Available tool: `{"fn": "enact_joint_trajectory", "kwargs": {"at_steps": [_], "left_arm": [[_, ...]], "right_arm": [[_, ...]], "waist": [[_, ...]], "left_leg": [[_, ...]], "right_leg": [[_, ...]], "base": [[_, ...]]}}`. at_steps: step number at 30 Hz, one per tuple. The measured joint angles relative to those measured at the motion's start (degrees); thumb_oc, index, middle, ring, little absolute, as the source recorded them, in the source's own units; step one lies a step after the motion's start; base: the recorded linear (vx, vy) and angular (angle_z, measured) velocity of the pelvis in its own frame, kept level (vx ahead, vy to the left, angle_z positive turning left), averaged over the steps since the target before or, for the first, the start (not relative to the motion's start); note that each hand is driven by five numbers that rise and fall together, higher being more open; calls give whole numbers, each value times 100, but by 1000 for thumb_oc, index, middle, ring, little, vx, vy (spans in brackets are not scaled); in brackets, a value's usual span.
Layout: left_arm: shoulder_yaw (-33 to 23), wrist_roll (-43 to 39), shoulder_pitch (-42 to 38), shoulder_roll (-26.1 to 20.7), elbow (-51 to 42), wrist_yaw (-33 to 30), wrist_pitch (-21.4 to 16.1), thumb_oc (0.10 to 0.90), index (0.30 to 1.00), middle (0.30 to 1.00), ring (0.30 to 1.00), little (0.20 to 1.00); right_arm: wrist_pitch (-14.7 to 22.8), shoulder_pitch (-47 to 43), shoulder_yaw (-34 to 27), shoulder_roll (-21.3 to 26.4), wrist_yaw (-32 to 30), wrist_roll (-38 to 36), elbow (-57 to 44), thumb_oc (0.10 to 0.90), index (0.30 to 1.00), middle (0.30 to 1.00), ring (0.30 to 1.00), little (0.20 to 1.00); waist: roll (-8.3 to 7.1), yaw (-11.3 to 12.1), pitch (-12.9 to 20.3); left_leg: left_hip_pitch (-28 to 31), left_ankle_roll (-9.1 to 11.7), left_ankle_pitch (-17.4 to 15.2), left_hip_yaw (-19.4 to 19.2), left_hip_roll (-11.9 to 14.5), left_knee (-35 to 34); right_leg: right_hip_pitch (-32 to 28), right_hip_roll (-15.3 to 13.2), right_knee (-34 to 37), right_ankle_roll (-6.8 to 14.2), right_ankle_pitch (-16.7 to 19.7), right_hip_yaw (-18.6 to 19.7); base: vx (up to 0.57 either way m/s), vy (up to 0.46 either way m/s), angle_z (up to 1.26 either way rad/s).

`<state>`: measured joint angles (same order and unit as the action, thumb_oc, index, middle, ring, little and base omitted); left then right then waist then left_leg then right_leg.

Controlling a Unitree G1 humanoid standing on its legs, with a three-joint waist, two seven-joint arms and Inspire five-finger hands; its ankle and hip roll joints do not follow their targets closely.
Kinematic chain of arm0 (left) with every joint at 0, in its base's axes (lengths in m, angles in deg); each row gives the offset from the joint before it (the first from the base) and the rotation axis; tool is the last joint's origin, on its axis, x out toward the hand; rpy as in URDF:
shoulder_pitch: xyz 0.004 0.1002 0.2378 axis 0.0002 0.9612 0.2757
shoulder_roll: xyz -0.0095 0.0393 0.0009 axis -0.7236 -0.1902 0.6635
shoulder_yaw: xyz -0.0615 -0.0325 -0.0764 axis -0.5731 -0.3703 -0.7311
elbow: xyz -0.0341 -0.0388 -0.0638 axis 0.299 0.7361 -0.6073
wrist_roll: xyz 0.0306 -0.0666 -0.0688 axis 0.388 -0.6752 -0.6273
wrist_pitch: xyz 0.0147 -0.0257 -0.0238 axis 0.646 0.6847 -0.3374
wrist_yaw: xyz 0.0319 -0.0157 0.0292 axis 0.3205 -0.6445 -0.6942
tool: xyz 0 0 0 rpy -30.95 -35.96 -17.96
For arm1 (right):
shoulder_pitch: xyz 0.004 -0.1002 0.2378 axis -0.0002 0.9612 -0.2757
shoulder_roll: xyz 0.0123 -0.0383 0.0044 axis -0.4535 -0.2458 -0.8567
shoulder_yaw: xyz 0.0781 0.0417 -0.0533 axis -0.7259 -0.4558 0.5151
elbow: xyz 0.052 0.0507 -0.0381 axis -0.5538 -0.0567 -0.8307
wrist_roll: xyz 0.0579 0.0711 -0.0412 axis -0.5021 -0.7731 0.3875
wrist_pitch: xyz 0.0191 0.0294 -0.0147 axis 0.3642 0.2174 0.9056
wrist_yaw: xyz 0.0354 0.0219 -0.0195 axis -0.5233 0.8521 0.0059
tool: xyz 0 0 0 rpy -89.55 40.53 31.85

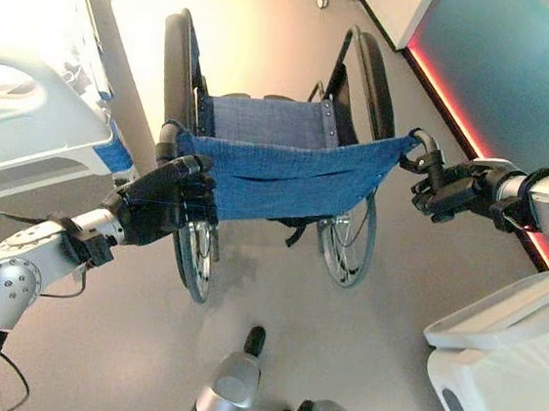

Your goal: Push the wheelchair next to the bed

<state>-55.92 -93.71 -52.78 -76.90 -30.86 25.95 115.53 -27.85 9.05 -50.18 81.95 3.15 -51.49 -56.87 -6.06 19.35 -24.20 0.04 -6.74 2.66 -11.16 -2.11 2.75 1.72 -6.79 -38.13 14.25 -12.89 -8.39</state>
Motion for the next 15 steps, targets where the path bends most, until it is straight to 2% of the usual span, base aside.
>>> {"fn": "enact_joint_trajectory", "kwargs": {"at_steps": [1, 2, 3, 4, 5, 7, 8, 10, 11, 12, 14, 15], "left_arm": [[-35, -1, -21, -92, 8, -4, -1, 400, 300, 300, 300, 300], [-62, -5, -28, -116, 35, -5, -1, 400, 300, 300, 300, 300], [-71, -20, -78, -131, 119, -12, -4, 400, 300, 300, 300, 300], [-71, -23, -138, -93, 235, -21, -21, 400, 300, 300, 300, 300], [-71, -24, -138, -79, 266, -20, -39, 400, 300, 300, 300, 300], [-73, -24, -128, -71, 286, 35, -110, 400, 300, 300, 300, 300], [-109, -24, -64, -62, 290, 115, -155, 400, 300, 300, 300, 300], [-177, -18, -12, -32, 296, 155, -161, 400, 300, 300, 300, 300], [-175, -2, -12, 0, 355, 147, -162, 400, 300, 300, 300, 300], [-175, 11, -9, -2, 417, 145, -162, 400, 300, 300, 300, 300], [-167, 44, 5, -9, 471, 110, -161, 400, 300, 300, 300, 300], [-127, 49, 13, 12, 483, 53, -161, 400, 300, 300, 300, 300]], "right_arm": [[1, -13, -58, 31, 47, 0, -75, 400, 300, 300, 300, 300], [21, -25, -80, 23, 47, -2, -92, 400, 300, 300, 300, 300], [85, -55, -89, 21, 47, -16, -88, 400, 300, 300, 300, 300], [106, -96, -96, -5, 48, -42, -68, 400, 300, 300, 300, 300], [133, -89, -86, -26, 48, -63, -48, 400, 300, 300, 300, 300], [137, -101, 10, 5, 51, -224, 14, 400, 300, 300, 300, 300], [149, -206, 116, 6, 68, -224, 49, 400, 300, 300, 300, 300], [307, -314, 174, -28, 48, -223, 129, 400, 300, 300, 300, 300], [346, -320, 191, -67, -35, -226, 107, 400, 300, 300, 300, 300], [291, -317, 214, -113, -88, -235, 75, 400, 300, 300, 300, 300], [-7, -280, 248, -158, -205, -284, -105, 400, 300, 300, 300, 300], [-228, -253, 257, -151, -204, -455, -116, 400, 300, 300, 300, 300]], "waist": [[-6, 22, 2], [-7, 20, 1], [-27, 43, -8], [-51, 17, -32], [-48, -43, -31], [-101, 44, -19], [-106, 55, -16], [-35, 50, -35], [8, 7, -44], [41, -48, -64], [73, -208, -84], [65, -320, -79]], "left_leg": [[8, 0, 0, -6, 11, -66], [-2, 0, 0, -25, 7, -66], [-7, 23, -21, -9, -48, -65], [-6, 48, -71, 46, -142, -19], [-43, 87, -110, 185, -146, 80], [-61, 245, -328, 557, -117, 310], [-30, 271, -437, 687, -103, 313], [-16, 145, -453, 647, -102, 337], [3, 145, -564, 592, -115, 408], [59, 153, -678, 638, -106, 528], [133, 233, -938, 715, -25, 838], [200, 261, -1098, 724, 19, 1047]], "right_leg": [[-25, -1, 481, -326, -222, -47], [-53, -2, 926, -458, -253, -108], [-91, -44, 1791, -655, -158, -195], [-121, -87, 2421, -804, 212, -274], [-215, -67, 2539, -820, 255, -312], [-471, 0, 3007, -793, 408, -222], [-430, -17, 2901, -763, 388, -172], [180, -252, 2142, -548, 185, -137], [624, -469, 1882, -497, 229, -153], [807, -567, 1923, -516, 262, -155], [829, -531, 2236, -600, 487, -146], [778, -441, 2393, -711, 704, -155]], "base": [[288, -72, 1], [207, -71, -13], [264, -77, -2], [271, -64, 21], [343, -53, 22], [292, -66, -3], [362, -157, -28], [431, -208, -26], [521, -210, 2], [627, -188, 36], [480, -102, 69], [399, -87, 90]]}}
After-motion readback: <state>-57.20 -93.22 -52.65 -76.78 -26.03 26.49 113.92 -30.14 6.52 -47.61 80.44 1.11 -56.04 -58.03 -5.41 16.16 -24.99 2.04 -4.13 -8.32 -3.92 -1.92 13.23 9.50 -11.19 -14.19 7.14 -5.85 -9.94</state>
